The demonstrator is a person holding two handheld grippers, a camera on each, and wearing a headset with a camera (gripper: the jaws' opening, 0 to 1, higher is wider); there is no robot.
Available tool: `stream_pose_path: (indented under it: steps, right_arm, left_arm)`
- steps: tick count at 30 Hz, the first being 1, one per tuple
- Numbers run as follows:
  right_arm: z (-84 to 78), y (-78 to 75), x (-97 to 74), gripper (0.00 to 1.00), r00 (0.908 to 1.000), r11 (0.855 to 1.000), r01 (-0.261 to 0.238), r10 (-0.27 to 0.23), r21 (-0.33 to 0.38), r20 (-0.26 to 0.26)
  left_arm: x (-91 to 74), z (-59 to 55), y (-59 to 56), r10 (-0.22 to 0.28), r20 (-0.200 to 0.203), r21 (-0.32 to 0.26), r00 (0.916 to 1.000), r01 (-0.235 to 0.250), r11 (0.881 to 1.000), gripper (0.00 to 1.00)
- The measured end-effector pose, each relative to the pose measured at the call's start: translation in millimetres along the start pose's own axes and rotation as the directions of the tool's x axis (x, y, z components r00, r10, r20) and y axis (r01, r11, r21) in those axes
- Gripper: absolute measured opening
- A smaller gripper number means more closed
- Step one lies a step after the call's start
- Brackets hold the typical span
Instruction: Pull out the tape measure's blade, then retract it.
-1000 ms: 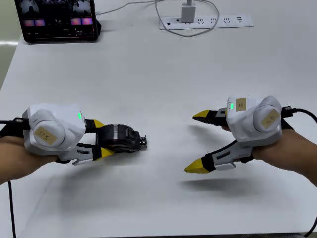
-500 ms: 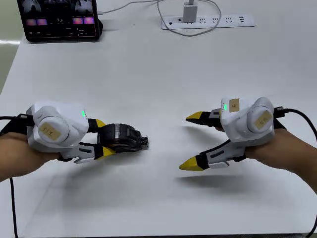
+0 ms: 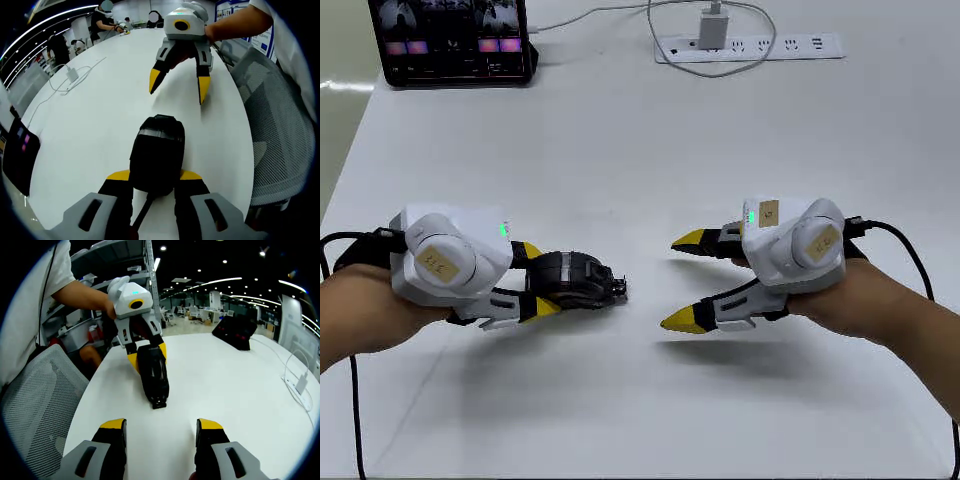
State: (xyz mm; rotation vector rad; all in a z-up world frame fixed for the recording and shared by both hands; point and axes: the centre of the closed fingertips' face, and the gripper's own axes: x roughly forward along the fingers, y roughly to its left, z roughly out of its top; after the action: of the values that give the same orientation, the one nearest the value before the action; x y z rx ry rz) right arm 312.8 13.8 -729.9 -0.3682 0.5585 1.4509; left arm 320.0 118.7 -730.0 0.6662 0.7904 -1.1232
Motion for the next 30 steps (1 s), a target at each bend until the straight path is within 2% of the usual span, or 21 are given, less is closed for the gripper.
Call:
stream_pose_path:
  steps: [17, 30]
  right_arm:
    - [9.0, -1.2, 30.1, 0.37, 0.9993, 0.998, -0.034, 0.035, -0.053, 0.014]
    - [10.3, -2.2, 43.5, 0.25, 0.9987, 0.995, -0.048, 0.049, -0.091, 0.016]
  left_arm:
    - [-0.2, 0.2, -0.4, -0.005, -0.007, 0.001, 1.0000, 0.005, 1.000, 0.26]
    - [0.4, -1.0, 0.5, -0.005, -0.001, -0.006, 1.0000, 0.005, 1.000, 0.26]
